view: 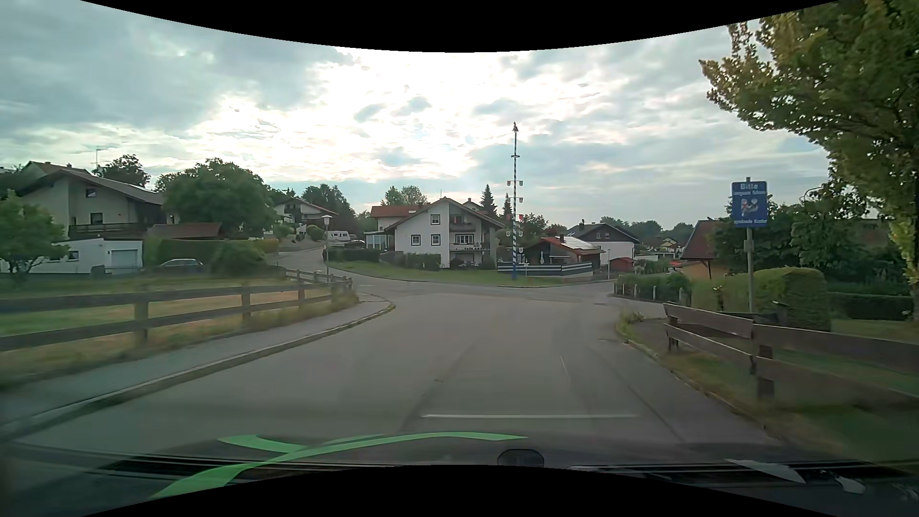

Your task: Follow the waypoints while adhering to traffic rules and regulations

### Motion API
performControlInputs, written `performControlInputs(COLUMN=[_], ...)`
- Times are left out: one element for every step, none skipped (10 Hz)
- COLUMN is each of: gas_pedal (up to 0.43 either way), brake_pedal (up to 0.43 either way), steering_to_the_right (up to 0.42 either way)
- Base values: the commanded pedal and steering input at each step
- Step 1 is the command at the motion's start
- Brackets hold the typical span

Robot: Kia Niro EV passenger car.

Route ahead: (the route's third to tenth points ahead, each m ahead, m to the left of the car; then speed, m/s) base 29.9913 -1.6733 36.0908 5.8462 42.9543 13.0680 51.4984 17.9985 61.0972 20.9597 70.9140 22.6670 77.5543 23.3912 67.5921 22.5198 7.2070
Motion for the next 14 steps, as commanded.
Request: performControlInputs(gas_pedal=[0.0,0.0,0.0,0.0,0.0,0.0,0.0,0.0,0.0,0.0,0.0,0.0,0.0,0.0], brake_pedal=[0.226,0.226,0.232,0.244,0.25,0.25,0.25,0.256,0.256,0.232,0.201,0.183,0.177,0.177], steering_to_the_right=[0.071,0.073,0.071,0.069,0.068,0.069,0.072,0.073,0.072,0.072,0.07,0.066,0.063,0.056])
